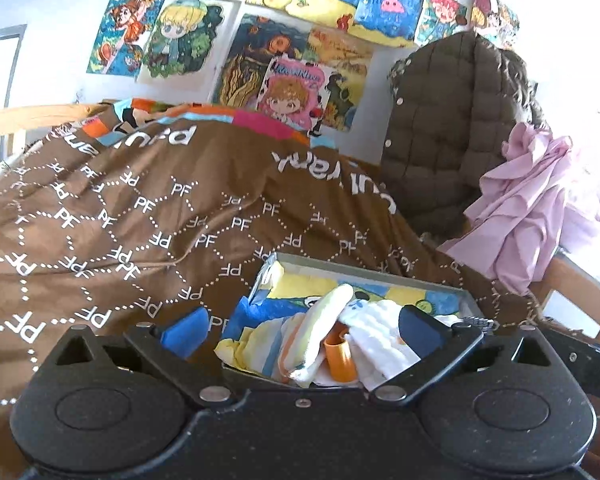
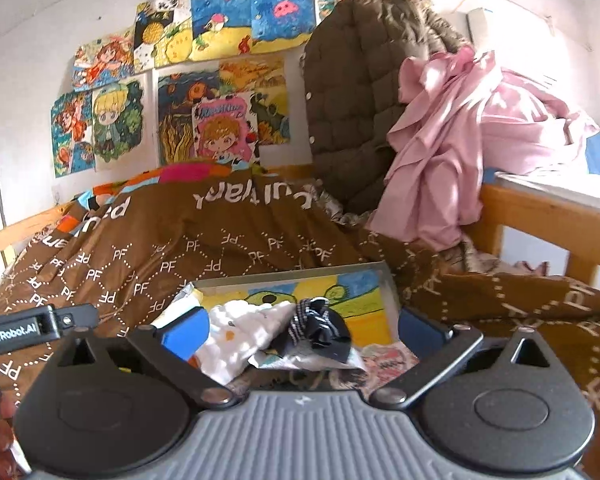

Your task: Organize soft objects

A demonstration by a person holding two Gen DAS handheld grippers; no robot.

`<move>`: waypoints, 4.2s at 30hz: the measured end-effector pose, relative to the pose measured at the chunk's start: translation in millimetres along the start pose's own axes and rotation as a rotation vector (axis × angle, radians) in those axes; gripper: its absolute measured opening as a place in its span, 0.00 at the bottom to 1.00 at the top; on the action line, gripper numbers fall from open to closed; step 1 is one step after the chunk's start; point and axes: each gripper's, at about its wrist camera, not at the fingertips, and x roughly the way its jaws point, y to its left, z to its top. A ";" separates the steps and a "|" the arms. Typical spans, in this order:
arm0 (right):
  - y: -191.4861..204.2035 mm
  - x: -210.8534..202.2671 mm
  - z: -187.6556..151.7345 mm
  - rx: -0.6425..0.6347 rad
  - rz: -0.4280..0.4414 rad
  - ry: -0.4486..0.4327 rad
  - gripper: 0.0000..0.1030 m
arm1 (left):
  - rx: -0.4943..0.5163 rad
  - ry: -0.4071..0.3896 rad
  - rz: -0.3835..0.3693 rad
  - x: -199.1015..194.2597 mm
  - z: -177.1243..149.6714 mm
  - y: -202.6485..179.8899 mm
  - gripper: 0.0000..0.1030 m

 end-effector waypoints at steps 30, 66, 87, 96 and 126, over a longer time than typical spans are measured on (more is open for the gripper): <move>14.3 -160.2 -50.6 0.007 0.037 -0.043 1.00 | 0.146 -0.087 -0.046 -178.2 -44.7 -11.9 0.99; 38.0 -201.3 -118.7 -0.018 -0.021 0.104 1.00 | 0.159 0.033 -0.008 -219.8 -109.5 30.6 0.99; 39.5 -171.8 -138.8 -0.010 -0.018 0.167 1.00 | 0.090 0.121 0.044 -200.1 -127.2 55.3 0.99; 41.8 -172.3 -139.2 -0.002 0.017 0.193 1.00 | 0.103 0.112 0.064 -202.0 -128.5 57.1 0.99; 42.0 -173.9 -137.8 -0.021 -0.004 0.178 1.00 | 0.123 0.117 0.052 -205.7 -136.9 46.9 0.99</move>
